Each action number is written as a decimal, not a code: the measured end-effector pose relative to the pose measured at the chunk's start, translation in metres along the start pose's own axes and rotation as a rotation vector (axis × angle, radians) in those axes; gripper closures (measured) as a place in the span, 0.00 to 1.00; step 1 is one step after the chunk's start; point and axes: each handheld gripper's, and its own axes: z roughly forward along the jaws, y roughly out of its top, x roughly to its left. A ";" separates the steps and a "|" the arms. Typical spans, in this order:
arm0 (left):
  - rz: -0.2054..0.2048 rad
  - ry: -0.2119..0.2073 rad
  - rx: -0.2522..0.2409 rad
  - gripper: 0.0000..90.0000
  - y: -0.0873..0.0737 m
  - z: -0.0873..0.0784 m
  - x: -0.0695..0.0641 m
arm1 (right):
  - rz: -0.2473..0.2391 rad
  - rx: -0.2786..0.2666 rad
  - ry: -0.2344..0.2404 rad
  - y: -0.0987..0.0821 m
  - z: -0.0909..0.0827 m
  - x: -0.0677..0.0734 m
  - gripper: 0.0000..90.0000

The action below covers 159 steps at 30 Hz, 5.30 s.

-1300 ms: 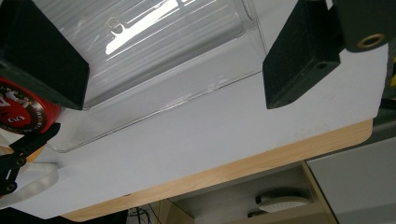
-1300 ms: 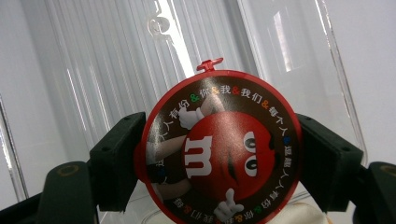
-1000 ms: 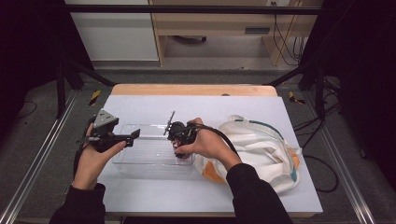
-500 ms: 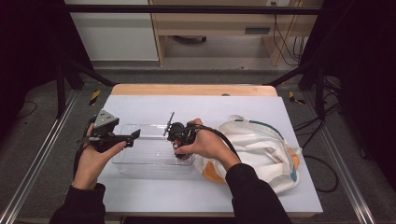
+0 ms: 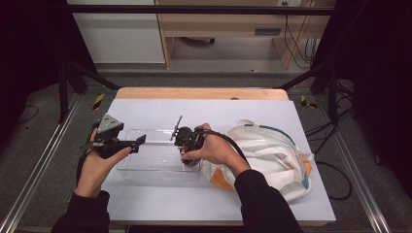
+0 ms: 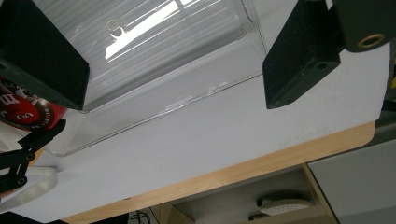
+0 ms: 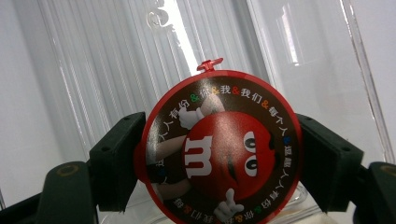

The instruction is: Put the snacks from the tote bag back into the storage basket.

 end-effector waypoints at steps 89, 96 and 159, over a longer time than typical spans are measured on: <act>-0.013 0.023 0.022 0.07 -0.004 0.002 0.008 | 0.197 -0.415 -0.087 -0.044 -0.101 0.005 0.09; -0.011 0.020 0.017 0.07 -0.003 0.003 0.006 | 0.242 -0.435 -0.115 -0.059 -0.110 0.007 0.09; 0.000 0.015 0.022 0.06 -0.004 0.005 0.002 | 0.574 -0.492 -0.340 -0.222 -0.136 0.008 0.07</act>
